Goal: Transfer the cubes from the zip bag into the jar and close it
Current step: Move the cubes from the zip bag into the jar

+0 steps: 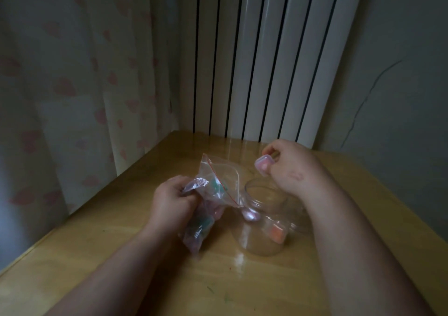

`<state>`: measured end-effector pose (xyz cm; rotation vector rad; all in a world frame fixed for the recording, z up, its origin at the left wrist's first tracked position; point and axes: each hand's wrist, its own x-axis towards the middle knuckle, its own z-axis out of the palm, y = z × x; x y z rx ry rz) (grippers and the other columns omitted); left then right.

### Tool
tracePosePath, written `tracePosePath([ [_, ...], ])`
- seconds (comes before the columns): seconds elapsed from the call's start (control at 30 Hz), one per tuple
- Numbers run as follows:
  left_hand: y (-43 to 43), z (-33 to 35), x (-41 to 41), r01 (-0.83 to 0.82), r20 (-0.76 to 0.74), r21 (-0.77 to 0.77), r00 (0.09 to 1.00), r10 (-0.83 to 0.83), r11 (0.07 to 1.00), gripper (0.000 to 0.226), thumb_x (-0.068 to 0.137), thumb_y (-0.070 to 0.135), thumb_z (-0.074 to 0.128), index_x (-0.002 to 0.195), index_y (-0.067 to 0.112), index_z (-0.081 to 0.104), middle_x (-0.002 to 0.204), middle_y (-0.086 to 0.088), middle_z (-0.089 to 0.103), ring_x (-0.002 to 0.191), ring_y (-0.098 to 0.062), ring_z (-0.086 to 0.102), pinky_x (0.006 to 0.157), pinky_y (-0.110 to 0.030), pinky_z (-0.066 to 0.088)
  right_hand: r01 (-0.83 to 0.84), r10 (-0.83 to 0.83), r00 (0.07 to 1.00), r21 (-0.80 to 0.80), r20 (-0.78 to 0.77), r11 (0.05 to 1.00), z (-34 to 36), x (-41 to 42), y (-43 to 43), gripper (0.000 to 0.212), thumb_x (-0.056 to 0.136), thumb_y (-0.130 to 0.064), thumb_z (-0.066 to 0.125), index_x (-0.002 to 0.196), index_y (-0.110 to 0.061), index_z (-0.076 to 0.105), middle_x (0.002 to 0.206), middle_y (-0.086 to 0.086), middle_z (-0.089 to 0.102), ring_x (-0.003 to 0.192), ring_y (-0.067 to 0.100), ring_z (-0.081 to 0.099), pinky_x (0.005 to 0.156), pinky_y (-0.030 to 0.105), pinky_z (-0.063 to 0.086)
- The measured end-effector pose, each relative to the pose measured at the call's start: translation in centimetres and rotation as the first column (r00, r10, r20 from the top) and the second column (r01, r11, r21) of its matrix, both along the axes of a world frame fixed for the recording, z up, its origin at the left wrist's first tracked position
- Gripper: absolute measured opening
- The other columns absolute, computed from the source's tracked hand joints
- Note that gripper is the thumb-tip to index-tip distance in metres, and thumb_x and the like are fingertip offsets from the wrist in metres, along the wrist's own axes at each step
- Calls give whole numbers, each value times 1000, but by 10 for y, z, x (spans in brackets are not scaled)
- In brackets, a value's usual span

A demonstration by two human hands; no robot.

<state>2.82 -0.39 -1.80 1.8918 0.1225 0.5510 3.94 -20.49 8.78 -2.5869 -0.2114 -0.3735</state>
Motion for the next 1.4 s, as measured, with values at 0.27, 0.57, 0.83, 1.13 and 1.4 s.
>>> tracePosePath([
  [0.27, -1, 1, -1, 15, -26, -17, 1000, -16, 1000, 18, 79, -5, 64, 74, 10, 71, 83, -11, 70, 82, -29, 66, 76, -51, 56, 31, -40, 992, -68, -123, 997, 6, 1, -9, 29, 85, -18, 68, 114, -21, 68, 114, 0, 59, 104, 22, 58, 91, 33, 49],
  [0.57, 0, 2, -1, 18, -24, -20, 1000, -18, 1000, 14, 78, -4, 66, 76, 9, 70, 83, -14, 69, 82, -32, 66, 75, -52, 56, -172, 171, 985, -4, -11, 985, -9, -3, 24, 16, 92, -21, 63, 106, -26, 70, 104, -6, 66, 98, 14, 61, 90, 33, 50],
  [0.83, -2, 5, -6, 79, 47, -6, 996, -79, 997, 24, 57, 14, 55, 58, 35, 65, 65, 2, 57, 62, -10, 54, 56, -28, 42, -274, 272, 961, -286, -50, 918, -24, -15, 49, 24, 92, -16, 57, 111, -29, 63, 88, -4, 56, 87, 19, 53, 67, 30, 45],
  [1.13, 0, 1, -5, 106, 101, -3, 989, -105, 994, 16, 59, 12, 59, 59, 27, 66, 66, 0, 56, 63, -10, 55, 56, -29, 44, -285, 283, 957, -367, -62, 885, -31, -12, 52, 42, 81, -32, 69, 119, -23, 57, 113, 0, 54, 108, 23, 49, 77, 30, 36],
  [1.4, 2, -3, 1, 44, 67, -15, 997, -43, 999, 14, 59, 17, 58, 70, 14, 66, 73, -8, 64, 75, -29, 63, 67, -46, 53, -218, 216, 976, -113, -28, 969, -25, -10, 46, 23, 74, -24, 77, 76, -29, 54, 83, -10, 59, 77, 14, 57, 55, 26, 37],
])
